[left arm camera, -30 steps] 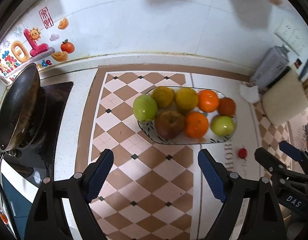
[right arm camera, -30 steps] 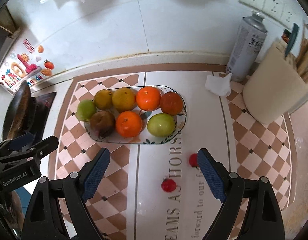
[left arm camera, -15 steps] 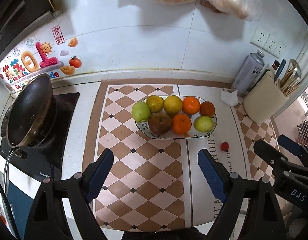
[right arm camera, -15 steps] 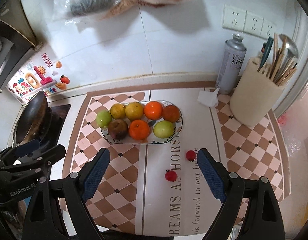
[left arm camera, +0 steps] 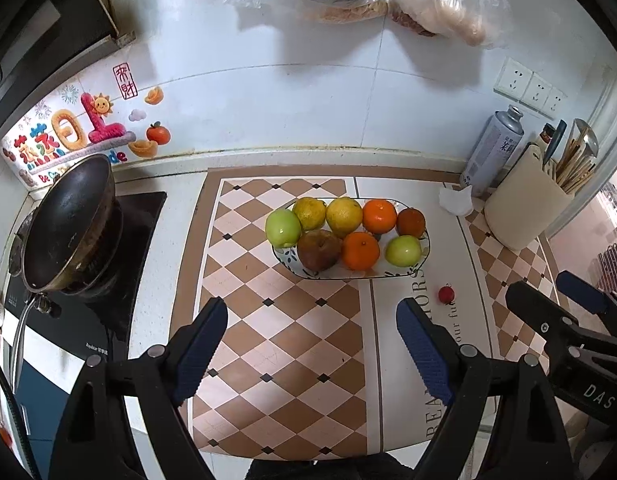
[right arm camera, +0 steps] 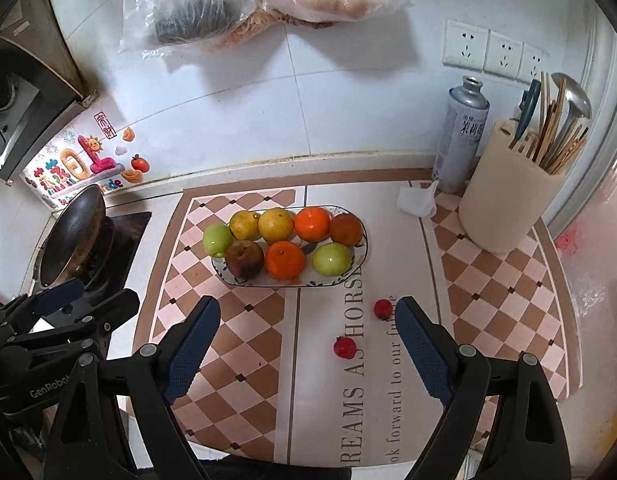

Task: Organize fruits
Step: 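Grasp a red cherry tomato with the right tool while the left tool grasps another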

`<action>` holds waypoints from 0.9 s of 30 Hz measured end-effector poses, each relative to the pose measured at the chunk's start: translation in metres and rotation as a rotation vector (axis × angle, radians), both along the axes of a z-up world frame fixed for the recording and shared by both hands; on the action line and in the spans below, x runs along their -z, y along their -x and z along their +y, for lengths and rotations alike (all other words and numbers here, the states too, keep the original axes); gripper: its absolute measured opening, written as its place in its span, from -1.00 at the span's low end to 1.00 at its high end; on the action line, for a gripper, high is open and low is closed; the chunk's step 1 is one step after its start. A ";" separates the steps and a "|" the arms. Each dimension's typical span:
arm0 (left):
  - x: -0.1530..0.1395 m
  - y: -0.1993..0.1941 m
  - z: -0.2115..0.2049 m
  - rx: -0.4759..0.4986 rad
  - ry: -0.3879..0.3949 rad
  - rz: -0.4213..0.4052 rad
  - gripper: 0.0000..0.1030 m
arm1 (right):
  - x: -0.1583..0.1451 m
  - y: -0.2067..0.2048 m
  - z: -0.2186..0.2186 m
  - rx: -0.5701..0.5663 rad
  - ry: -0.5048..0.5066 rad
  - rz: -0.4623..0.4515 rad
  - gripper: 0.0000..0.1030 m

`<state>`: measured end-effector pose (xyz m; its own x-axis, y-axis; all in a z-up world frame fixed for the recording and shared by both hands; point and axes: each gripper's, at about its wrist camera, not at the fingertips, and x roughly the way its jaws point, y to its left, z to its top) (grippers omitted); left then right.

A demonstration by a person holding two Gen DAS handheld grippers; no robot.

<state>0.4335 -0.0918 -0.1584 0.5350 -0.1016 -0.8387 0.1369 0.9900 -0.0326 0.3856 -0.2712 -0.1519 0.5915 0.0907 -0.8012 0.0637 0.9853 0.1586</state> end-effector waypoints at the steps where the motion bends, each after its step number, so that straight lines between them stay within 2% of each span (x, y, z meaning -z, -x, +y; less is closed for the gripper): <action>1: 0.001 -0.001 -0.001 -0.002 -0.001 0.004 0.68 | 0.002 -0.002 -0.004 0.001 -0.020 0.006 0.77; 6: 0.015 -0.013 -0.008 -0.010 0.000 0.057 0.68 | 0.024 -0.017 -0.026 0.016 -0.130 0.054 0.77; 7: 0.018 -0.016 -0.010 -0.010 -0.009 0.066 0.83 | 0.032 -0.021 -0.033 0.021 -0.153 0.070 0.77; 8: 0.024 -0.020 -0.013 -0.014 -0.029 0.078 0.97 | 0.044 -0.027 -0.042 0.033 -0.172 0.096 0.77; 10: 0.035 -0.025 -0.019 -0.021 -0.056 0.074 0.97 | 0.063 -0.035 -0.056 0.051 -0.187 0.130 0.77; 14: 0.069 -0.041 -0.034 -0.027 -0.139 0.122 0.97 | 0.122 -0.055 -0.084 0.074 -0.226 0.207 0.76; 16: 0.087 -0.050 -0.042 -0.020 -0.165 0.158 0.97 | 0.150 -0.067 -0.091 0.065 -0.250 0.253 0.60; 17: 0.095 -0.054 -0.045 -0.021 -0.176 0.176 0.97 | 0.168 -0.074 -0.094 0.059 -0.259 0.272 0.46; 20: 0.123 -0.064 -0.054 -0.022 -0.186 0.250 0.96 | 0.200 -0.088 -0.097 0.052 -0.242 0.295 0.30; 22: 0.138 -0.070 -0.060 -0.021 -0.193 0.292 0.96 | 0.215 -0.096 -0.099 0.054 -0.242 0.300 0.26; 27: 0.166 -0.081 -0.075 -0.016 -0.156 0.397 0.96 | 0.247 -0.118 -0.101 0.041 -0.214 0.319 -0.01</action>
<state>0.5142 -0.1669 -0.3240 0.1674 0.0483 -0.9847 0.1282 0.9893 0.0704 0.5032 -0.3726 -0.3990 0.3223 0.2571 -0.9111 0.1815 0.9278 0.3260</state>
